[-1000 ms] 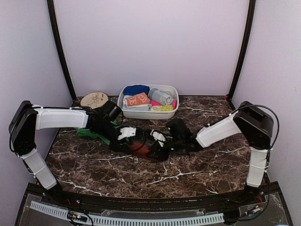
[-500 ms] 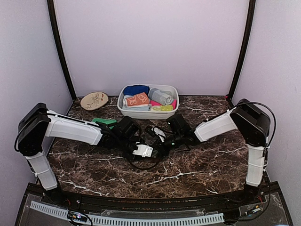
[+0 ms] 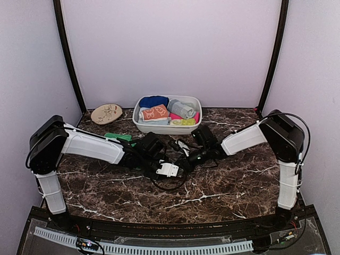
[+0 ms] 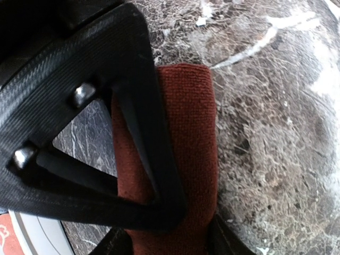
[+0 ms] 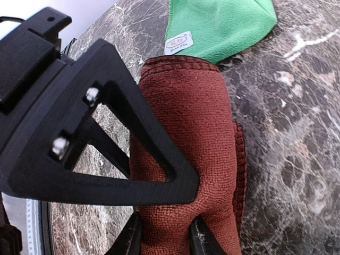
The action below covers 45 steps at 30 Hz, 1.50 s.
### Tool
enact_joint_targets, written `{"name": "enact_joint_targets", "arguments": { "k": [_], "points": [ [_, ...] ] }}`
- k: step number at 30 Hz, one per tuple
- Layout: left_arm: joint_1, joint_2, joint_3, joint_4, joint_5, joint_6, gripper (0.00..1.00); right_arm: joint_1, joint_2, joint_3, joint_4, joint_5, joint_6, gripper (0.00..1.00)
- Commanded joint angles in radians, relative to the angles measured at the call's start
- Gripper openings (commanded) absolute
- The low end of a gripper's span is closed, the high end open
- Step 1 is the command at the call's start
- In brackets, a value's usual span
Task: Roll the towels
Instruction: Pick up the towel from the center of the board, then place the towel at the center of the board.
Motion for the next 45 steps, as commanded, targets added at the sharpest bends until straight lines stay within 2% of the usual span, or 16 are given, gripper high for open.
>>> {"name": "enact_joint_targets", "arguments": {
  "k": [1, 6, 10, 13, 16, 20, 24, 31, 34, 37, 43, 45],
  "points": [
    [0.013, 0.131, 0.029, -0.179, 0.026, -0.050, 0.48, -0.006, 0.049, -0.059, -0.141, -0.058, 0.017, 0.25],
    [0.051, 0.193, 0.111, -0.288, 0.097, -0.104, 0.48, -0.019, 0.050, -0.063, -0.110, -0.118, 0.027, 0.26],
    [0.059, 0.245, 0.139, -0.347, 0.110, -0.100, 0.42, -0.037, 0.040, -0.078, -0.051, -0.163, 0.060, 0.27],
    [0.062, 0.283, 0.166, -0.388, 0.126, -0.110, 0.25, -0.059, 0.011, -0.104, 0.021, -0.182, 0.089, 0.28],
    [0.069, 0.319, 0.210, -0.450, 0.161, -0.125, 0.01, -0.087, -0.029, -0.146, 0.117, -0.195, 0.140, 0.30],
    [0.087, 0.329, 0.272, -0.530, 0.214, -0.151, 0.00, -0.118, -0.094, -0.185, 0.160, -0.166, 0.159, 0.34],
    [0.146, 0.279, 0.358, -0.584, 0.207, -0.191, 0.00, -0.194, -0.213, -0.239, 0.178, -0.104, 0.167, 0.40],
    [0.302, 0.165, 0.709, -0.714, 0.098, -0.178, 0.00, -0.385, -0.568, -0.296, 0.168, 0.112, 0.167, 0.42],
    [0.385, 0.166, 0.863, -0.688, 0.010, -0.128, 0.00, -0.409, -0.642, -0.282, 0.124, 0.181, 0.138, 0.42],
    [0.442, 0.177, 0.946, -0.588, -0.052, -0.076, 0.00, -0.416, -0.674, -0.289, 0.105, 0.203, 0.131, 0.42],
    [0.467, 0.189, 0.858, -0.220, -0.149, 0.060, 0.00, -0.415, -0.688, -0.341, 0.134, 0.210, 0.152, 0.41],
    [0.467, 0.215, 0.848, -0.159, -0.149, 0.061, 0.00, -0.415, -0.692, -0.357, 0.149, 0.209, 0.167, 0.41]
  ]
}}
